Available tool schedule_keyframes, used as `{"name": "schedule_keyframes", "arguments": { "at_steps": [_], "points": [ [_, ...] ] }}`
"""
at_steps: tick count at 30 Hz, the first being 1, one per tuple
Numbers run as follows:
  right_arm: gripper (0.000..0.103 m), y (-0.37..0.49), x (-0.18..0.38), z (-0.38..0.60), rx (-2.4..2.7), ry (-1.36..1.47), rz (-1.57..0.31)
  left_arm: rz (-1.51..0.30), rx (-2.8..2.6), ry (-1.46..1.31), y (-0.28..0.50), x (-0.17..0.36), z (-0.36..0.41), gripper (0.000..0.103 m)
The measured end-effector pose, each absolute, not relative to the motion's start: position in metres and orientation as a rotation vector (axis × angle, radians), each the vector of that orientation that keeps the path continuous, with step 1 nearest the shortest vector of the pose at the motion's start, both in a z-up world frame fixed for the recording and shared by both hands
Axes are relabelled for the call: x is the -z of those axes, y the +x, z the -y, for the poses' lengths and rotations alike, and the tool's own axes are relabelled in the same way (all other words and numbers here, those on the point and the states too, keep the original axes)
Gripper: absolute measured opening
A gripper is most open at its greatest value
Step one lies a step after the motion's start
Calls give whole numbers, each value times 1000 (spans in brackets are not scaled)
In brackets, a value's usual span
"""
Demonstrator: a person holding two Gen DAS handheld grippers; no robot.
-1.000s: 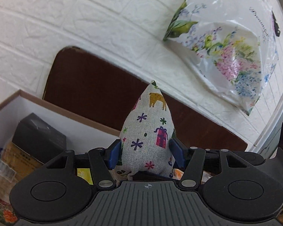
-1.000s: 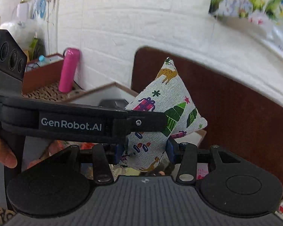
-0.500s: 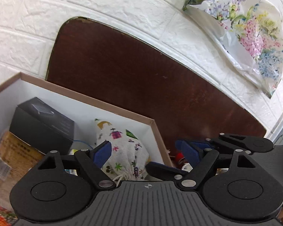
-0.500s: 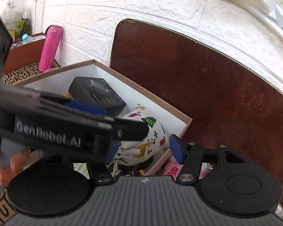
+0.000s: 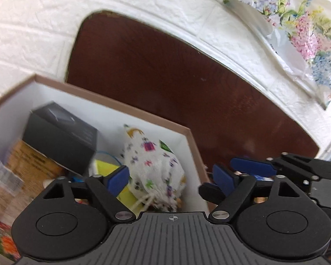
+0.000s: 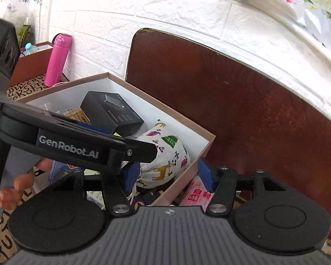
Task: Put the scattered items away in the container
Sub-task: 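Open the left tool to release the pouch into the box, then move the left tool to the bag of cotton swabs and grasp it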
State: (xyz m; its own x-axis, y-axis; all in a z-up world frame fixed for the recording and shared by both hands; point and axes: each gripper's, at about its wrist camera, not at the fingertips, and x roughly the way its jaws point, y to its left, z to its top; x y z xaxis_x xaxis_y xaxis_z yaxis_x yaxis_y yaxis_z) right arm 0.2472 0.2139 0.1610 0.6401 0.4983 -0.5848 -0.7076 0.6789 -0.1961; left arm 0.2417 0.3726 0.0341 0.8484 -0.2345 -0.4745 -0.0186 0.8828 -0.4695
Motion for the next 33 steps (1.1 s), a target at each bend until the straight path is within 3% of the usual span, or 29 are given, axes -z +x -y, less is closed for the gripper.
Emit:
{"name": "schedule_keyframes", "arguments": {
  "at_steps": [3,5,6,8,19,25,33],
  "points": [
    [73,244,-162,-206,-725,-372,-556,-558,129,-482,231,-36,-370,91],
    [90,238,-165,-198,-738,-323,-568,-549,127,-468,219,-42,-363,97],
    [92,233,-168,-194,-745,-305,-569,-540,121,-458,212,-45,-358,102],
    [98,221,-174,-186,-758,-296,-564,-519,112,-433,196,-52,-349,103],
    [102,107,-181,-105,-776,-309,-433,-510,285,-446,103,-51,-272,103],
    [102,48,-146,-56,-685,-266,-397,-503,344,-426,55,-16,-215,103],
    [102,12,-79,3,-506,-173,-490,-612,371,-318,35,39,-159,103]
  ]
}}
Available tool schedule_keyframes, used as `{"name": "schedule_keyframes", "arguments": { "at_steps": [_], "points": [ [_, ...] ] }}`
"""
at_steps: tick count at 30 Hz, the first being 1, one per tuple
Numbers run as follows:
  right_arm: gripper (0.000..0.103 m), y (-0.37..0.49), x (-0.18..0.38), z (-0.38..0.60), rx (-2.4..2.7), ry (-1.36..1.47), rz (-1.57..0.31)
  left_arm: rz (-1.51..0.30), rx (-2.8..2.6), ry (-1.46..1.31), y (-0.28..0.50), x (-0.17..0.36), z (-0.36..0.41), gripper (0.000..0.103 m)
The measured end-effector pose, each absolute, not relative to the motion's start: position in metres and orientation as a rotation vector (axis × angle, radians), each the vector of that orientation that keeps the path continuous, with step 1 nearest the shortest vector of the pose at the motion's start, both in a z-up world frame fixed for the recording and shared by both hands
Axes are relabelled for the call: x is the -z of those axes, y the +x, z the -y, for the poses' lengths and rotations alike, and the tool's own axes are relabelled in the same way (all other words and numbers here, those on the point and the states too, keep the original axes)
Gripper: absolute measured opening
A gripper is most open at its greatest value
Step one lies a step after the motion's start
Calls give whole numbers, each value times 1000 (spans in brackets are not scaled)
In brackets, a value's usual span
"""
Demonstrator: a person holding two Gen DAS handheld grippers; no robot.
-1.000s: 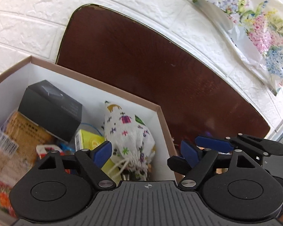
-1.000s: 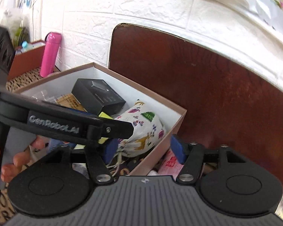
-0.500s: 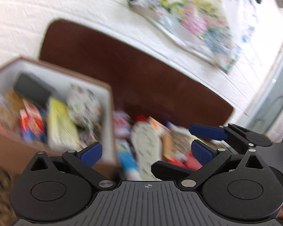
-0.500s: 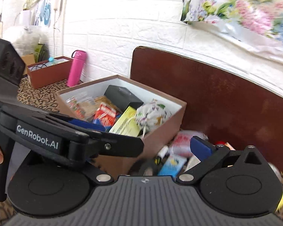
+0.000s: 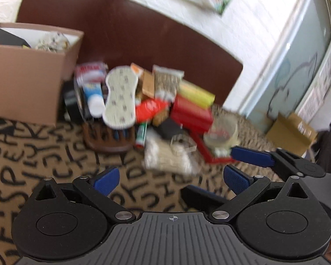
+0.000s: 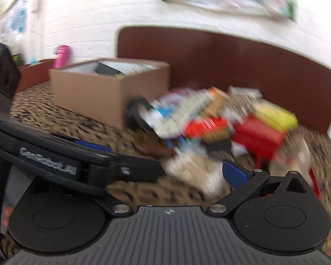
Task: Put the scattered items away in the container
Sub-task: 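Move the left tool to the bag of cotton swabs and grasp it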
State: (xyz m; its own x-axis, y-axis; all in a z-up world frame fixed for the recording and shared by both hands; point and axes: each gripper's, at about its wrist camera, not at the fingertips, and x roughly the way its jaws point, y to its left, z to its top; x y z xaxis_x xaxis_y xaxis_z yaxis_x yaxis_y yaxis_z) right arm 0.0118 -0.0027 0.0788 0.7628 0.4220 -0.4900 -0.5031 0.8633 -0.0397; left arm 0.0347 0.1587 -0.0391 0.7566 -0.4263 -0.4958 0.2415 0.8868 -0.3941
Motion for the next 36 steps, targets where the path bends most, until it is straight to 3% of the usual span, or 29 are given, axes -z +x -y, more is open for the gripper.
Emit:
{"name": "schedule_keyframes", "arguments": {
  "at_steps": [5,10,17,27,29,31,34,36],
  "points": [
    [102,24,-53,36,-399,-41,-549,-614,367,-313,48,50,-148,103],
    [98,38,-36,51,-354,28,-570,-637,393,-325,76,57,-138,94],
    [79,61,-23,55,-384,124,-601,-670,423,-360,100,68,-133,86],
    [69,75,-20,48,-425,160,-605,-588,394,-298,98,54,-135,87],
    [60,81,-18,47,-418,181,-617,-616,392,-295,110,58,-133,86],
    [56,85,-17,46,-412,187,-623,-662,410,-330,122,66,-133,80],
    [35,89,-15,45,-420,192,-639,-698,415,-336,125,80,-132,67],
    [31,87,-15,45,-423,177,-643,-697,397,-368,121,84,-137,49]
  ]
}}
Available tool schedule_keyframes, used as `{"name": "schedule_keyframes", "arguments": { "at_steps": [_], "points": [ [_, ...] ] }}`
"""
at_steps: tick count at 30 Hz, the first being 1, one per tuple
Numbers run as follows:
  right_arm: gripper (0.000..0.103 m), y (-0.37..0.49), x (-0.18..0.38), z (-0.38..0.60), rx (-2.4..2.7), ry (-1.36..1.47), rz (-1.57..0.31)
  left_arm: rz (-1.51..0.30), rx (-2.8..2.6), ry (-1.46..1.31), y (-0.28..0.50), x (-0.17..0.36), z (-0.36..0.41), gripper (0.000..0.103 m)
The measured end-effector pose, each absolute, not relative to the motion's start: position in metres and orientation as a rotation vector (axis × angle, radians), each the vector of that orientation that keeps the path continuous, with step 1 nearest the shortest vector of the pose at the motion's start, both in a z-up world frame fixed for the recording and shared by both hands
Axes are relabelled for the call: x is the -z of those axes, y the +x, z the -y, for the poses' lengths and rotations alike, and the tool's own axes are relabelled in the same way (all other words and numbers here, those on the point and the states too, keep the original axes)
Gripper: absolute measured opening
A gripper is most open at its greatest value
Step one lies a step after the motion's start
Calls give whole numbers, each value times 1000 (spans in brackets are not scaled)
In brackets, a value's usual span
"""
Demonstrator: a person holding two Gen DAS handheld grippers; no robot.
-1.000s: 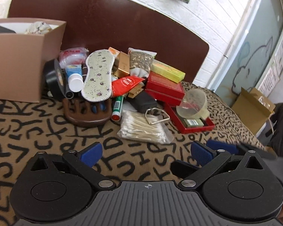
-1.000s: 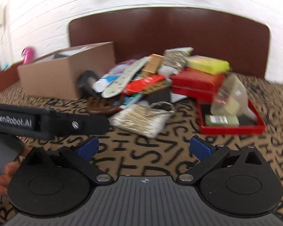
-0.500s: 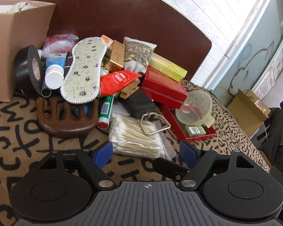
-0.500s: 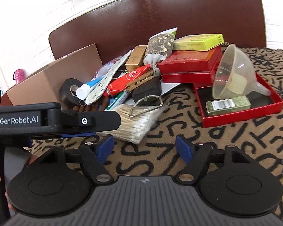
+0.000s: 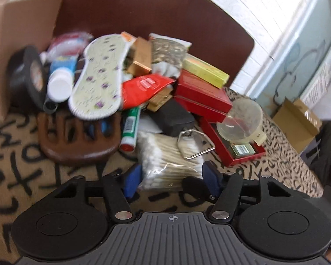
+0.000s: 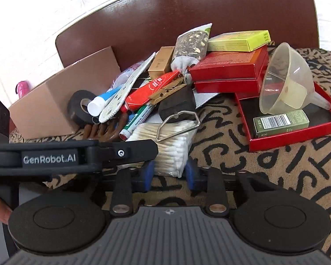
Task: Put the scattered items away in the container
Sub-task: 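Move the left tool to the bag of cotton swabs and grasp it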
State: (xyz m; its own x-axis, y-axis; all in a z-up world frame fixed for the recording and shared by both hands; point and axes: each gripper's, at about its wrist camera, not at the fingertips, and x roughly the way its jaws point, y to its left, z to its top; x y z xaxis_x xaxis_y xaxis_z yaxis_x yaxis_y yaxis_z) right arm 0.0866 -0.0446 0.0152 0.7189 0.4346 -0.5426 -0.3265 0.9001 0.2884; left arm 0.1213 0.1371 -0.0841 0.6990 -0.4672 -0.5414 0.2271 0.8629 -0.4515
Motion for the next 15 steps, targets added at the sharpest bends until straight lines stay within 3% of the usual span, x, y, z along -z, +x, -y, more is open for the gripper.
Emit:
{"name": "schedule_keyframes", "arguments": {
  "at_steps": [3,10,11,12,14,15],
  "points": [
    [24,80,-18,48,-436,188,-649,-717,383,-382,115,84,-146,34],
    [23,40,-21,56,-506,190,-687,-750,391,-409,63,80,-154,33],
    [23,32,-22,57,-519,184,-689,-757,396,-416,54,80,-156,35],
    [23,24,-23,57,-532,183,-695,-760,403,-425,45,79,-158,44],
    [26,14,-22,58,-553,187,-709,-763,403,-455,31,80,-164,47],
    [26,10,-22,58,-550,186,-708,-759,396,-470,27,80,-166,54]
  ]
}}
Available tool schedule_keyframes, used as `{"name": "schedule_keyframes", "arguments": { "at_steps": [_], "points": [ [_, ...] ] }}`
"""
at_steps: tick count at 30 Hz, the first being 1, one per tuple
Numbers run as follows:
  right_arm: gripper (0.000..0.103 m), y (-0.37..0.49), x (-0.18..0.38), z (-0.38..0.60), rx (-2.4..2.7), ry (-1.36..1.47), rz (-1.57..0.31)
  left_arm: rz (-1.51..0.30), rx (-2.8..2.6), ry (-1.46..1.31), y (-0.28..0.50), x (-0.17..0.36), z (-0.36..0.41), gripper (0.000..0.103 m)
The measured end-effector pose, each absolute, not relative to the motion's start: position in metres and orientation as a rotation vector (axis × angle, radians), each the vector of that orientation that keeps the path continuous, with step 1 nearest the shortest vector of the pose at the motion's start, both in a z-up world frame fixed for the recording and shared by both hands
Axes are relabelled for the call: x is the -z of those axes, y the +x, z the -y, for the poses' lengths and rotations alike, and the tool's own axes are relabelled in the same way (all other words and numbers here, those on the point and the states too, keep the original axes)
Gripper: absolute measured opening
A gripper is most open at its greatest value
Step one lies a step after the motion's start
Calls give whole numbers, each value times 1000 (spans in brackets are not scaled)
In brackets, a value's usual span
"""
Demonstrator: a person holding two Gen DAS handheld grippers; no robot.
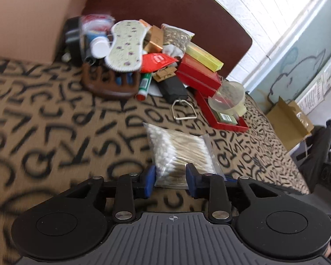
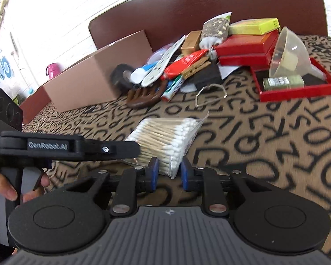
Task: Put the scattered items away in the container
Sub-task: 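Move the left tool to the bag of cotton swabs and grasp it, then lift the cotton swab bag with the left tool and carry it over the box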
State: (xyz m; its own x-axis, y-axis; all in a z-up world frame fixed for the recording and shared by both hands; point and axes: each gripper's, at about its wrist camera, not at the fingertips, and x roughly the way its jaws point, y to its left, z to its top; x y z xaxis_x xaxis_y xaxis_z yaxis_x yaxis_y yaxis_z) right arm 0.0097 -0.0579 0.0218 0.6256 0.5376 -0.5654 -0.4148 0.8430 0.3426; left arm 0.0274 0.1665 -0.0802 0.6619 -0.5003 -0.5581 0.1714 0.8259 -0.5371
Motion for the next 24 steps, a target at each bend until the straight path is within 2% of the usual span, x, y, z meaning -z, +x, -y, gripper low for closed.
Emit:
{"name": "schedule_keyframes", "arguments": {
  "at_steps": [2,6,7,8,10,13,17,19,20,24],
  "points": [
    [27,6,-23,57,-538,191,-701,-742,384,-478,25,79,-170,65],
    [28,8,-29,55,-497,179,-688,-721,369,-461,29,73,-167,76],
    [31,9,-30,55,-491,177,-685,-716,374,-455,31,72,-165,77],
    [40,10,-32,56,-485,183,-681,-717,378,-450,33,72,-164,78],
    [46,13,-34,58,-479,189,-672,-731,390,-451,38,75,-161,77],
    [46,17,-36,59,-465,171,-658,-736,411,-457,41,79,-160,75],
    [45,25,-31,57,-468,173,-686,-757,427,-460,45,83,-160,55],
    [43,27,-28,54,-493,186,-694,-763,435,-468,46,85,-161,53],
    [37,27,-27,52,-510,193,-698,-763,435,-466,46,86,-161,52],
    [38,27,-29,46,-505,182,-696,-758,436,-490,47,88,-165,53]
  ]
}}
